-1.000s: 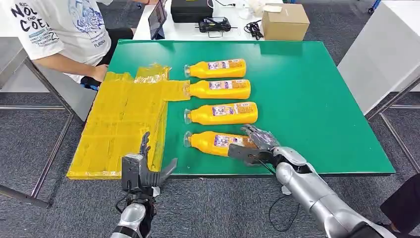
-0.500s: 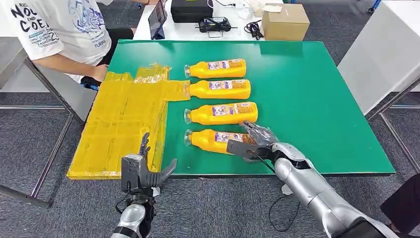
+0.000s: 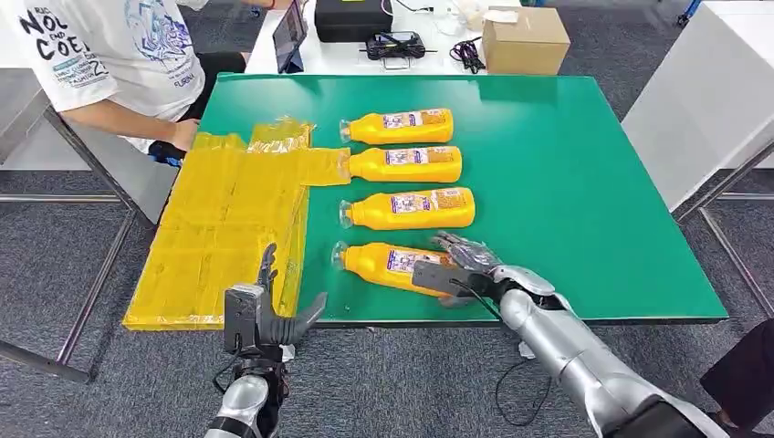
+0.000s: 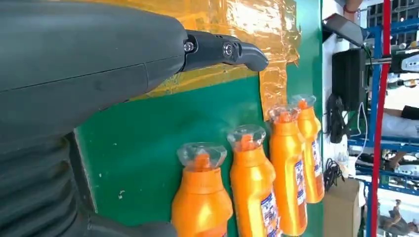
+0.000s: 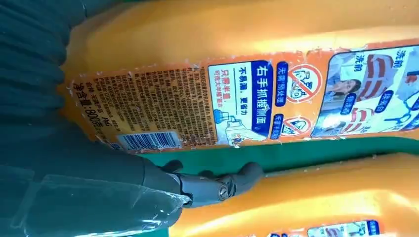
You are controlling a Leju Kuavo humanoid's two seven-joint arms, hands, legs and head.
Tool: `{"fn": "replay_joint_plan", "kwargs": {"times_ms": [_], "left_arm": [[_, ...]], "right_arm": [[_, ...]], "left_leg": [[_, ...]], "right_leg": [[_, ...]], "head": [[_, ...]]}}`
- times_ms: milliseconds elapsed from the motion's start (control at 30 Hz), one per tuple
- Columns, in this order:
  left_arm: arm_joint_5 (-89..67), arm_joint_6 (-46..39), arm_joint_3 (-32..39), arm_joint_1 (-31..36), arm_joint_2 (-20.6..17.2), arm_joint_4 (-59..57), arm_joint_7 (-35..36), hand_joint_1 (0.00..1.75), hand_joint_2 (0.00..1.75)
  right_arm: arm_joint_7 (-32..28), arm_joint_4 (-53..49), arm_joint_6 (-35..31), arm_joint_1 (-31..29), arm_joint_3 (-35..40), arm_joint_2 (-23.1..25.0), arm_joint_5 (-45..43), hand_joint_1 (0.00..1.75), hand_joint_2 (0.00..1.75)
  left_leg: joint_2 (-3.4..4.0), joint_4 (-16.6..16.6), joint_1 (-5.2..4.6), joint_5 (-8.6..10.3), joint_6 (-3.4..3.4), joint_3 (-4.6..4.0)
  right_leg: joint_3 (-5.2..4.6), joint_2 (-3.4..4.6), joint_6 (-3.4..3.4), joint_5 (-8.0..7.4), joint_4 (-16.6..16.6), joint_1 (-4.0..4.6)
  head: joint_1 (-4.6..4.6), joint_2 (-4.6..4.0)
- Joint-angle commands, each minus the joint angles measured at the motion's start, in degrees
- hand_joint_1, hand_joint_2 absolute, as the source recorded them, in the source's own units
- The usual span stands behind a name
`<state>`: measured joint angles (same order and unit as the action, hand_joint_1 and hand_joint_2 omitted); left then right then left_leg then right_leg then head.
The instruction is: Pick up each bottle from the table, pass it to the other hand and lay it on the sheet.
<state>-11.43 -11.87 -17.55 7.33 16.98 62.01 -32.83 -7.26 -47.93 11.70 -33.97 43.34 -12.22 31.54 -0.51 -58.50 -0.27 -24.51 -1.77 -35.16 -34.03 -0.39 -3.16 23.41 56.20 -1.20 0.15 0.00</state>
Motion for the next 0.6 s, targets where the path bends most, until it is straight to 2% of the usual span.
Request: {"fn": "replay_joint_plan", "kwargs": {"times_ms": [33,133,167,200,233,267,300,600], "left_arm": [[1.03,0.34,-0.77,2.07,-0.24,-4.13,-0.41,0.0,1.75],[1.47,0.32,-0.65,2.26,-0.23,-4.16,-0.7,0.0,1.75],[1.49,0.36,-0.69,2.26,-0.22,-4.14,-0.71,0.0,1.75],[1.57,0.48,-0.75,2.19,-0.25,-4.02,-0.75,0.0,1.75],[1.61,0.48,-0.74,2.17,-0.22,-4.01,-0.77,0.0,1.75],[1.71,0.41,-0.67,2.11,-0.17,-4.0,-0.8,0.0,1.75],[1.79,0.38,-0.68,2.06,-0.16,-4.03,-0.83,0.0,1.75],[2.15,0.31,-0.66,1.82,-0.17,-3.93,-0.98,0.0,1.75]], "right_arm": [[-0.58,8.73,4.22,-5.91,5.3,1.21,-0.78,0.0,1.75],[-0.56,10.05,5.26,-7.4,6.75,1.72,-1.19,0.0,1.75],[-0.59,10.13,5.39,-7.64,6.87,1.82,-1.28,0.07,1.75],[-0.65,10.51,5.59,-8.1,7.4,1.97,-1.39,0.44,1.75],[-0.69,10.57,5.78,-8.37,7.54,1.99,-1.47,1.43,1.75],[-0.71,10.64,5.92,-8.61,7.69,1.97,-1.52,1.69,1.75],[-0.81,10.72,6.35,-8.99,8.02,1.86,-1.59,1.75,1.75],[-1.06,9.98,7.22,-10.28,8.96,0.64,-2.28,1.75,1.75]], "left_leg": [[0.08,0.03,0.02,-0.05,0.08,0.15],[0.11,0.01,0.02,-0.06,0.09,0.15],[0.16,0.02,0.06,-0.11,0.14,0.27],[0.14,0.0,0.06,-0.1,0.12,0.21],[0.09,0.01,0.04,-0.06,0.09,0.15],[0.16,0.02,0.06,-0.1,0.14,0.25],[0.09,0.01,0.02,-0.06,0.09,0.15],[0.06,-0.01,0.02,-0.05,0.08,0.13]], "right_leg": [[0.13,0.07,0.11,0.02,-0.03,0.03],[0.11,0.11,0.11,0.03,-0.01,0.02],[0.23,0.15,0.18,0.06,-0.02,0.07],[0.18,0.13,0.16,0.05,-0.01,0.07],[0.13,0.08,0.12,0.03,-0.01,0.05],[0.21,0.15,0.18,0.05,-0.03,0.07],[0.12,0.08,0.11,0.03,-0.01,0.03],[0.11,0.05,0.11,0.03,0.0,0.03]], "head": [[0.0,0.0],[0.0,0.0],[-0.02,0.0],[0.0,0.0],[0.0,0.0],[-0.02,0.0],[0.0,0.0],[0.0,0.0]]}}
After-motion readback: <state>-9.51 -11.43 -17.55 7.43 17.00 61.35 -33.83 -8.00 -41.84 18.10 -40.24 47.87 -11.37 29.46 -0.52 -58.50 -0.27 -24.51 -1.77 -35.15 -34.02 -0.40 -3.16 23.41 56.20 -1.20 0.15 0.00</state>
